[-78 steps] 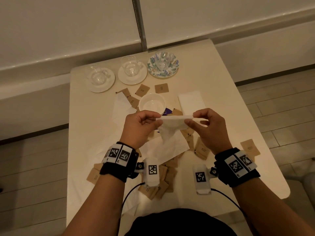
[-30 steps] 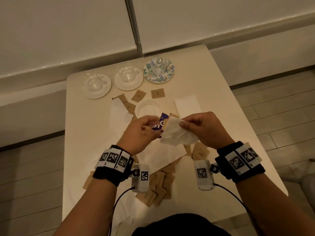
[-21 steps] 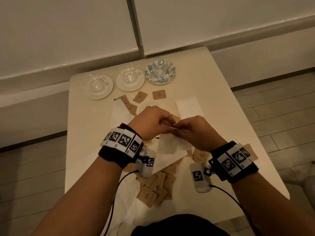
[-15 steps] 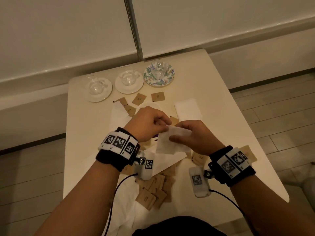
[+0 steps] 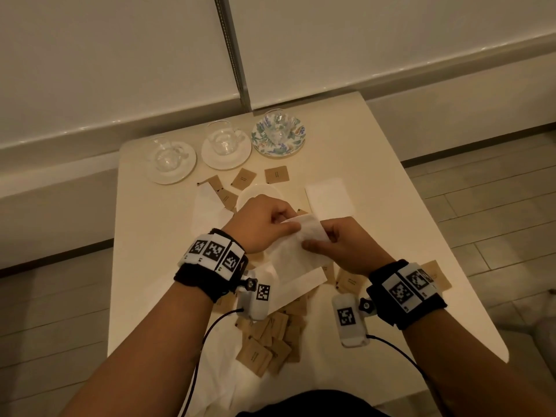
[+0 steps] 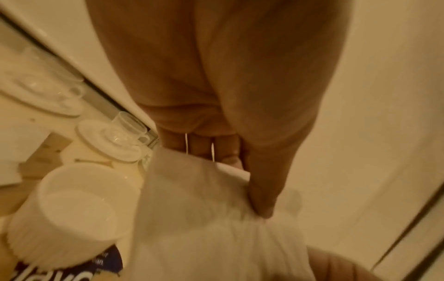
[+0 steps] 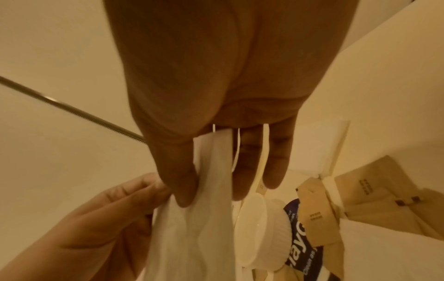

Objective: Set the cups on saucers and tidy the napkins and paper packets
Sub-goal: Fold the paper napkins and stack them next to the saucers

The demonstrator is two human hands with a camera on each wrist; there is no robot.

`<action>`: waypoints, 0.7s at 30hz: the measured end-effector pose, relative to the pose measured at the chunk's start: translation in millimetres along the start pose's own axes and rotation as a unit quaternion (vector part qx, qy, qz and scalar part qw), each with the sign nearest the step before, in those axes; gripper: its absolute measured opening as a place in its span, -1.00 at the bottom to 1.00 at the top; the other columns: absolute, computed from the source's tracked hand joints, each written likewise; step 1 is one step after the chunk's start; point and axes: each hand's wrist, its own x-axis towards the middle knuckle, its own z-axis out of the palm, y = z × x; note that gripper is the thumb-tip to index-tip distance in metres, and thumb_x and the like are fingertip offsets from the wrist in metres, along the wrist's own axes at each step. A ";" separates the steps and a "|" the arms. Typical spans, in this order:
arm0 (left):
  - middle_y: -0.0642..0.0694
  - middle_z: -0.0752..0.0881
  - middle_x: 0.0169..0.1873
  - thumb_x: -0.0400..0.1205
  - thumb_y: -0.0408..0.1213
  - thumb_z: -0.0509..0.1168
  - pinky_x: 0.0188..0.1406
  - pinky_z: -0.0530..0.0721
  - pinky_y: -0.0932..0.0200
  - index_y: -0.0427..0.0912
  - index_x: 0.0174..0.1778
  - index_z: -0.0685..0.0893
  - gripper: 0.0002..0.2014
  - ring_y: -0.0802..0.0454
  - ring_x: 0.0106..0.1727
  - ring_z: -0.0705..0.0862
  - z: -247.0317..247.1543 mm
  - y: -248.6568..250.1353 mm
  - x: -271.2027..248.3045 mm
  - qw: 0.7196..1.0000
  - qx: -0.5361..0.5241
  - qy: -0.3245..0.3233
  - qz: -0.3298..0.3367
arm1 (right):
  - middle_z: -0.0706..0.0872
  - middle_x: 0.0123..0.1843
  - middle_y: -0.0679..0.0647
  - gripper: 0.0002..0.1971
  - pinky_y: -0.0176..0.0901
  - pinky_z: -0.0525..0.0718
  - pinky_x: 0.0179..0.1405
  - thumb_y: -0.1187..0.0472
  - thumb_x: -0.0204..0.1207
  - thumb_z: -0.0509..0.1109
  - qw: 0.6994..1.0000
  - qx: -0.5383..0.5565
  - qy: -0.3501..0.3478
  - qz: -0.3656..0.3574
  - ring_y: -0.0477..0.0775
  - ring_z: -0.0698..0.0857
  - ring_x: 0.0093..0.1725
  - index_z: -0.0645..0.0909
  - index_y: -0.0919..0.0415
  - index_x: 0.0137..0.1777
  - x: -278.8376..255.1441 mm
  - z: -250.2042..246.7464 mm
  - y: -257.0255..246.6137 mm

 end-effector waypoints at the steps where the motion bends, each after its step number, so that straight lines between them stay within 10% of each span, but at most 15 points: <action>1: -0.02 0.80 -0.22 0.58 -0.19 0.47 -0.11 0.68 0.18 -0.06 -0.11 0.81 -0.95 0.05 -0.15 0.75 0.7 -2.6 -0.2 1.000 -0.022 0.014 -0.003 | 0.83 -0.17 0.09 -0.88 0.05 0.78 -0.11 0.11 0.51 0.52 1.000 -0.005 0.000 0.006 0.09 0.78 -0.19 0.78 0.15 -0.09 -1.0 -1.1 3.4; 6: -0.11 0.82 -0.26 0.57 -0.22 0.48 -0.11 0.75 0.03 -0.12 -0.15 0.81 -0.94 -0.08 -0.17 0.79 15.2 -13.7 3.7 0.988 -0.118 0.093 -0.028 | 0.83 -0.03 0.05 -0.70 -0.04 0.79 -0.01 0.02 0.47 0.54 0.998 0.045 0.009 0.041 0.03 0.80 -0.04 0.74 0.18 0.11 -1.7 -1.0 24.6; 12: 0.23 0.72 -0.52 0.56 -0.29 0.50 -0.34 0.56 0.48 0.00 -0.33 0.72 -0.83 0.36 -0.43 0.65 43.0 -22.5 33.8 0.961 -0.196 0.181 -0.073 | 0.84 -0.16 0.15 -0.89 -0.13 0.75 -0.20 0.25 0.48 0.55 0.968 0.196 0.110 0.113 0.09 0.77 -0.22 0.76 0.27 -0.06 20.6 -9.8 47.3; 21: -0.10 0.70 -0.47 0.56 -0.24 0.49 -0.18 0.69 0.05 -0.13 -0.40 0.64 -0.75 -0.04 -0.39 0.65 95.2 -32.9 91.8 0.944 -0.208 0.189 -0.174 | 0.76 -0.41 -0.07 -0.83 -0.27 0.66 -0.42 0.29 0.53 0.50 0.956 0.179 0.189 0.136 -0.12 0.71 -0.40 0.67 0.18 -0.29 55.0 -58.1 88.8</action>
